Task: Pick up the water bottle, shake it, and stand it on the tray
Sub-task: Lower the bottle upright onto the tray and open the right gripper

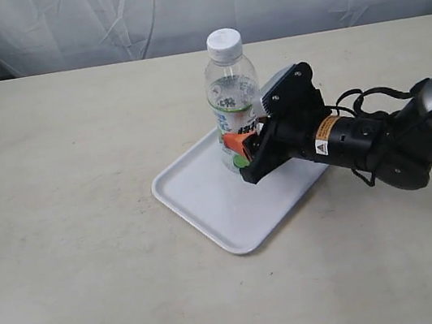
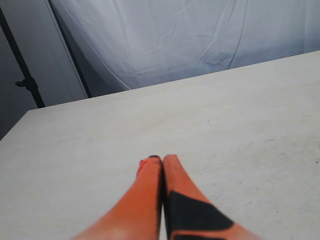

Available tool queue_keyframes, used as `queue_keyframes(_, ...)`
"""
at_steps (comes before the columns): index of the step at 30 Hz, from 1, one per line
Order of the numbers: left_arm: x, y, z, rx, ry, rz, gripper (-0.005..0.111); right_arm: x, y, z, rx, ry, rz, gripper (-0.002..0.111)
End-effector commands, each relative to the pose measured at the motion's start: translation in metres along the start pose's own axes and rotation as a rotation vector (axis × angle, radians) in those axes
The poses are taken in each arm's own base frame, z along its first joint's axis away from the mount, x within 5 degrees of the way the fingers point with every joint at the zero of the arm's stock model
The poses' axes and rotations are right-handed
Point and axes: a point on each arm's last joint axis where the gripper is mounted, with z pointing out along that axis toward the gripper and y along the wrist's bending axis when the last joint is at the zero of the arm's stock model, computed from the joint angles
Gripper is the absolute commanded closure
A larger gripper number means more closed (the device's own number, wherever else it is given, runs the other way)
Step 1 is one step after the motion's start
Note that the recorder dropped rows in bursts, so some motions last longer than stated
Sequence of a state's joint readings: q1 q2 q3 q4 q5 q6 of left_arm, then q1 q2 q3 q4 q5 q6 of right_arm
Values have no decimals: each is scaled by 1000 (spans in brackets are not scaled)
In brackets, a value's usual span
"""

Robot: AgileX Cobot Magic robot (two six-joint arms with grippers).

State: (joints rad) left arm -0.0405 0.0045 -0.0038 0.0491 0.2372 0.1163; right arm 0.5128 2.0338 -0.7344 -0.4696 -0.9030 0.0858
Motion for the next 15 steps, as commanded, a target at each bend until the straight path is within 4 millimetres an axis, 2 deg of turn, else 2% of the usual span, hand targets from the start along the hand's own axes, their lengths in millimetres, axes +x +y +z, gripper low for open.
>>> queue_keyframes(1,1,0,0,1,1,-4,106,-1,-1,1,5,-6,-8,109)
queue_keyframes(2,1,0,0,1,1,-4,106,0,-2,1,11,7,-4,108)
queue_keyframes(3,1,0,0,1,1,-4,106,0,-2,1,11,12,-4,102)
queue_keyframes(5,1,0,0,1,1,-6,106,1,-2,1,10,15,25,78)
queue_keyframes(6,1,0,0,1,1,-6,106,2,-2,1,10,25,61,60)
queue_keyframes(8,1,0,0,1,1,-6,106,5,-2,1,16,60,101,40)
queue_keyframes(10,1,0,0,1,1,-6,106,8,-1,1,12,92,116,36)
queue_keyframes(15,1,0,0,1,1,-6,106,7,9,1,-72,123,72,35)
